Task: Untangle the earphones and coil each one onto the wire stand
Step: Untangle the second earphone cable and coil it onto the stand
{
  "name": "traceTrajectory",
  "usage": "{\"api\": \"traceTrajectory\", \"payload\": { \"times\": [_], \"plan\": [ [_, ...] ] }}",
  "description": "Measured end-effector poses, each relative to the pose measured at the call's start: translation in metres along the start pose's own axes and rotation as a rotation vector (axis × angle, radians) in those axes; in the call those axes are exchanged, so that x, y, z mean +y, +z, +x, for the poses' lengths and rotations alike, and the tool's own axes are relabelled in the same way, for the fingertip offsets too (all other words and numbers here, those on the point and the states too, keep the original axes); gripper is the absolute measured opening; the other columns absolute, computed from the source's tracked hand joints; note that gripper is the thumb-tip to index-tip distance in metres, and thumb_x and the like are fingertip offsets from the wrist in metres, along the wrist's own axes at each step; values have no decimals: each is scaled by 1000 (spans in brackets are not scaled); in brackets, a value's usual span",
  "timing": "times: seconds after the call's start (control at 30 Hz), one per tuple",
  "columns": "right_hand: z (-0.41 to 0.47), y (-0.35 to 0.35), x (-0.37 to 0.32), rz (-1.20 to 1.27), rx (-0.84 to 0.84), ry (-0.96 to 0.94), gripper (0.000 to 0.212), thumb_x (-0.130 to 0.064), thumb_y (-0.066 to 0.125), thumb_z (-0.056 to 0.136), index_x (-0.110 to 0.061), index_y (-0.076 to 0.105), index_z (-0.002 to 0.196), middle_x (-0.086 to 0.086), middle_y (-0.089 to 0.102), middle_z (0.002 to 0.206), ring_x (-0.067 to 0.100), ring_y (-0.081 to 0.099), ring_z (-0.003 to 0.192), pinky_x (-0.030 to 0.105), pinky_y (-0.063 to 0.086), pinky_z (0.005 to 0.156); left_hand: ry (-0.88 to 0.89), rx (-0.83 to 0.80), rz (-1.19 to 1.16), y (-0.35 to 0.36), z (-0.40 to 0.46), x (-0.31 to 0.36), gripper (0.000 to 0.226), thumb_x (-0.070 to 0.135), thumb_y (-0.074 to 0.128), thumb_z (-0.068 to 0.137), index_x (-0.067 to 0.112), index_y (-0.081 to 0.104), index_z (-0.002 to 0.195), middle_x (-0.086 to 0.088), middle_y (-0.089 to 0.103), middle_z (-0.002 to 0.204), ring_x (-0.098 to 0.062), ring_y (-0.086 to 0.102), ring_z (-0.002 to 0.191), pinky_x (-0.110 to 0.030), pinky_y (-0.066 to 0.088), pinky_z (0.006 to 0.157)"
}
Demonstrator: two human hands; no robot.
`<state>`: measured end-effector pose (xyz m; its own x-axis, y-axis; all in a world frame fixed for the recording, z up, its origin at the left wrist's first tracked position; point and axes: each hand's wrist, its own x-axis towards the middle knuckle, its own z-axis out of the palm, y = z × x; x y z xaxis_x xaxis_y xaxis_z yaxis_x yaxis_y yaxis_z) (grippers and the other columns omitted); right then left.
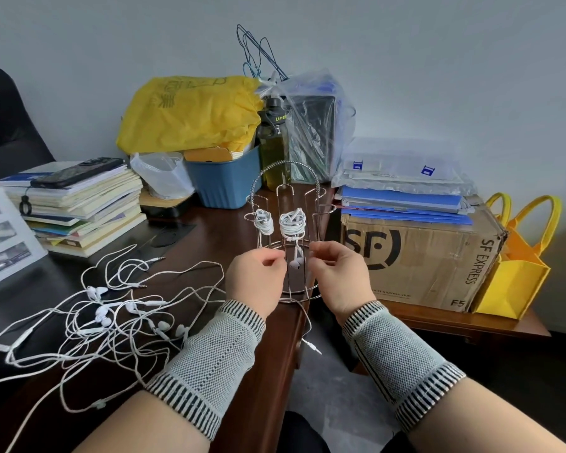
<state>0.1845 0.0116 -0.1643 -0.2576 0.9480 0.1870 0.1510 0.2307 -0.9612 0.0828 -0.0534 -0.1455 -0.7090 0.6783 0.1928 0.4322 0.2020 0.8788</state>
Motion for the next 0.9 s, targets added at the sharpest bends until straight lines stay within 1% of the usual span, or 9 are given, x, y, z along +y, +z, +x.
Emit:
{"api": "traceTrajectory", "payload": {
  "times": [0.07, 0.13, 0.23, 0.37, 0.53, 0.63, 0.7, 0.77, 0.9],
  "plan": [
    [-2, 3, -1, -43, -39, -19, 24, -14, 66, 85, -20, 66, 108, -6, 69, 99, 11, 66, 88, 37, 56, 85, 33, 8, 30, 3, -2, -5, 17, 18, 64, 86, 20, 77, 95, 2, 75, 84, -14, 69, 85, -30, 55, 84],
    [-4, 6, -2, -86, -63, -41, 30, -16, 66, 86, -18, 63, 116, -5, 66, 106, 9, 63, 93, 33, 53, 90, 63, 22, 37, 4, -5, -8, 16, 17, 63, 87, 20, 77, 94, 4, 74, 85, -13, 68, 86, -27, 53, 82],
    [-3, 10, -3, -68, -66, -39, 23, -18, 66, 86, -17, 64, 108, -1, 67, 102, 11, 63, 89, 36, 54, 88, 121, 13, 42, 5, -8, -8, 19, 18, 62, 90, 22, 76, 103, 8, 73, 97, -8, 64, 90, -20, 48, 82],
    [1, 13, 0, 35, -73, 14, 12, -11, 66, 86, -17, 66, 97, 1, 70, 89, 15, 67, 79, 40, 58, 80, 209, -22, 135, 4, -10, -7, 26, 26, 56, 96, 26, 71, 117, 6, 73, 107, -12, 65, 98, -21, 48, 85],
    [5, 13, 3, 173, -103, 41, 17, 0, 61, 85, -14, 67, 91, 4, 70, 84, 17, 64, 72, 35, 57, 72, 261, -29, 191, 5, -9, -9, 30, 32, 52, 98, 29, 66, 124, 2, 74, 96, -16, 66, 89, -26, 50, 81],
    [7, 11, 3, 295, -133, 101, 18, 5, 57, 85, -8, 69, 89, 13, 69, 78, 18, 62, 63, 29, 52, 57, 268, -17, 178, 7, -6, -11, 29, 32, 51, 97, 27, 69, 119, 3, 74, 102, -16, 66, 95, -26, 51, 84],
    [9, 8, 3, 357, -116, 116, 18, 7, 55, 87, -5, 67, 92, 9, 68, 75, 12, 62, 57, 23, 50, 52, 279, -9, 180, 9, -4, -10, 27, 34, 51, 97, 27, 72, 113, 4, 74, 102, -17, 66, 95, -28, 52, 83],
    [9, 8, 4, 316, -66, 64, 19, 7, 54, 89, -9, 64, 91, 2, 68, 76, 7, 63, 59, 20, 50, 55, 276, -12, 171, 11, -2, -12, 26, 34, 50, 98, 27, 76, 100, 3, 74, 88, -20, 66, 84, -31, 52, 75],
    [6, 15, 11, 133, 14, -86, 24, 1, 61, 87, -20, 65, 78, -1, 70, 79, 13, 67, 73, 23, 54, 67, 268, -13, 177, 14, 4, -18, 26, 32, 51, 97, 24, 74, 87, 1, 69, 71, -19, 59, 67, -28, 42, 61]
  ]
}}
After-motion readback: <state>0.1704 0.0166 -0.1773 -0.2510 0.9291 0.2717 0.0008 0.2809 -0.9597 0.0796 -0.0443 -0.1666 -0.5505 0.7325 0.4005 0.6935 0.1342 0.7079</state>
